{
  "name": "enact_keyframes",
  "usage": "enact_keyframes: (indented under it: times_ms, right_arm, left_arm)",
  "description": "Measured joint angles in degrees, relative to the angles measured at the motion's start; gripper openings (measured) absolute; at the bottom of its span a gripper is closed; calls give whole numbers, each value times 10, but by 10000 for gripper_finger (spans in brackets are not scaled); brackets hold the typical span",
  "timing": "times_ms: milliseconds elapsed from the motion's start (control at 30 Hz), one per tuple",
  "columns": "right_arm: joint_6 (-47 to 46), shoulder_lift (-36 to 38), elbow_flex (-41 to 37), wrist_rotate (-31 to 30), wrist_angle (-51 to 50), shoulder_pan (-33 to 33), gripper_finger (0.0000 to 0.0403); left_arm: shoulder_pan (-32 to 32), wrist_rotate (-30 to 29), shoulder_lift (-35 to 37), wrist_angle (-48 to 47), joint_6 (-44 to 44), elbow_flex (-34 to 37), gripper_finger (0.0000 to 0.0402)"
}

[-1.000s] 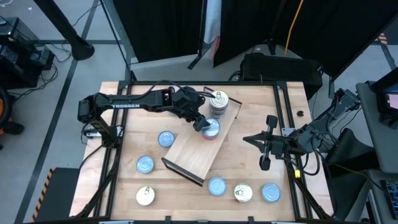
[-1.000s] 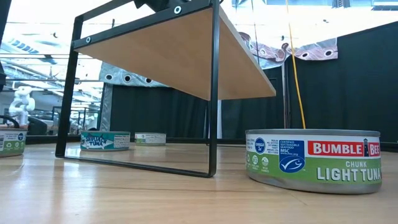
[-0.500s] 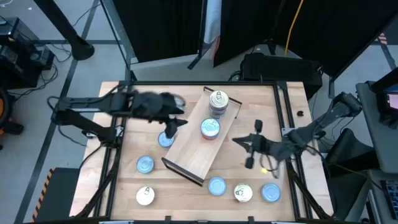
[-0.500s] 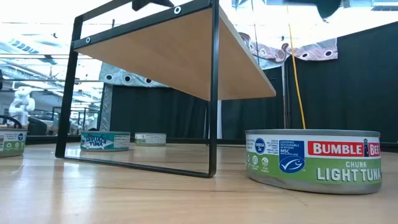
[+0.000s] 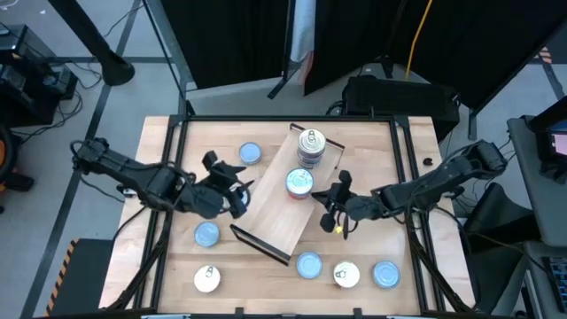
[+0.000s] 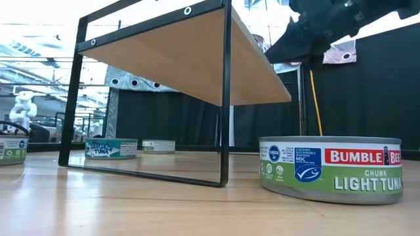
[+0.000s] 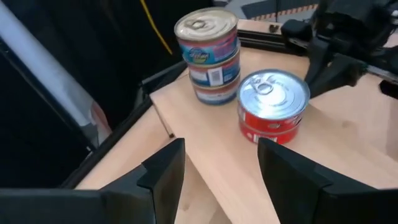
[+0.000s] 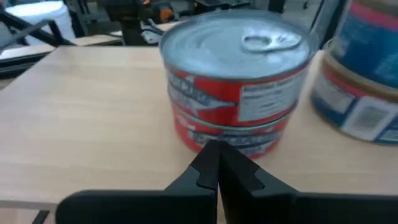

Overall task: Stack canned seafood by type on shelf
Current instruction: Stack the red tuna can on top of the red tuna can on the shelf, then stack the blue tuna can on top of the blue tuna can on the shelf

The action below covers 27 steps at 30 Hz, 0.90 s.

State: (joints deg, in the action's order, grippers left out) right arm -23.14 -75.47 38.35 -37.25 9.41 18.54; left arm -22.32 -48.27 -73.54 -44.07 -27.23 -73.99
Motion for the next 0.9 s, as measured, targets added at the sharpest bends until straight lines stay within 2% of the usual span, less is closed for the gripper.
enact_keyframes:
  times_ms: [233, 467, 633, 767, 900]
  right_arm:
    - [-1, -23, 0, 1, 27, -20, 0]
    - [8, -25, 0, 1, 31, -31, 0]
    - [19, 7, 6, 3, 10, -24, 0]
    - [11, 61, 28, 47, -58, -2, 0]
    - [-4, 124, 42, 133, -124, 44, 0]
  left_arm:
    - [-29, -49, -1, 29, -18, 53, 203]
    - [-44, -52, -1, 49, -31, 80, 203]
    - [-65, -53, 1, 42, -35, 79, 203]
    - [-95, -59, 2, 40, -35, 79, 203]
    - [-128, -63, 1, 40, -38, 79, 203]
